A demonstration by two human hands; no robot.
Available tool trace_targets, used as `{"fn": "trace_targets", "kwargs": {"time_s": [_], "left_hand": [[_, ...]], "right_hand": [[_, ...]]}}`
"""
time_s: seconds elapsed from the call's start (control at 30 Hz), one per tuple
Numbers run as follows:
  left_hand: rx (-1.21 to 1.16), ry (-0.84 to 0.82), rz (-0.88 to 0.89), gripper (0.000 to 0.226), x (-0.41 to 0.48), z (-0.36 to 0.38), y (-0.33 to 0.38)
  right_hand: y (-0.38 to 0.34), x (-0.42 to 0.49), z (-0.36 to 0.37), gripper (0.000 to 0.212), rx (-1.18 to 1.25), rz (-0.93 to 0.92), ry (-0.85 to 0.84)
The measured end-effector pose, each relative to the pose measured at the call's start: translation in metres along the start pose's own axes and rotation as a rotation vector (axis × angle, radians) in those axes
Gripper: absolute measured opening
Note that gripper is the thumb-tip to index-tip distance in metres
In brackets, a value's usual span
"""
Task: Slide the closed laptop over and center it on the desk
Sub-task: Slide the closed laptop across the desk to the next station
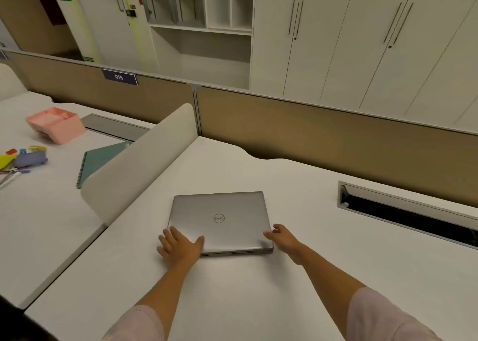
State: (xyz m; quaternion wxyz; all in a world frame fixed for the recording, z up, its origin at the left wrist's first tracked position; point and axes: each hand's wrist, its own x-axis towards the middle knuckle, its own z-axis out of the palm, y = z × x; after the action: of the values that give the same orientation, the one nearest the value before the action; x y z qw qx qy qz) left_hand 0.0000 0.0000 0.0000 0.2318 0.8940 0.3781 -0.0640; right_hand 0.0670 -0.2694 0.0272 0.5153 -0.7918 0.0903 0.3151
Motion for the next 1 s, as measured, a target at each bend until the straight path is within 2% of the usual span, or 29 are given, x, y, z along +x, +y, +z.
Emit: {"fn": "trace_targets", "kwargs": {"time_s": [0.1,0.2,0.33,0.47,0.53,0.63,1.0], "left_hand": [[-0.074,-0.017,-0.152,0.116,0.011,-0.005,-0.002],[-0.152,0.011,-0.218,0.113,0.016,-0.007,0.001],[-0.221,-0.023,-0.331,0.110,0.027,-0.015,0.008],[-0.242,-0.064,-0.421,0.116,0.026,-0.018,0.013],[-0.236,-0.077,-0.433,0.116,0.021,-0.016,0.013],[-0.183,-0.109,-0.406,0.116,0.015,-0.017,0.014],[-0.113,-0.162,-0.266,0.124,-0.037,0.009,0.049]], "right_hand": [[-0.005,0.011,0.005,0.036,0.065,0.028,0.026],[-0.007,0.019,0.010,0.025,0.140,0.075,0.086],[-0.012,0.026,0.009,0.039,0.320,0.156,0.147],[-0.008,0.031,0.006,0.021,0.292,0.143,0.175],[-0.005,0.033,0.004,0.026,0.266,0.121,0.213],[0.000,0.033,-0.002,0.035,0.233,0.129,0.269],[0.048,0.002,-0.063,0.039,0.212,0.249,0.364]]}}
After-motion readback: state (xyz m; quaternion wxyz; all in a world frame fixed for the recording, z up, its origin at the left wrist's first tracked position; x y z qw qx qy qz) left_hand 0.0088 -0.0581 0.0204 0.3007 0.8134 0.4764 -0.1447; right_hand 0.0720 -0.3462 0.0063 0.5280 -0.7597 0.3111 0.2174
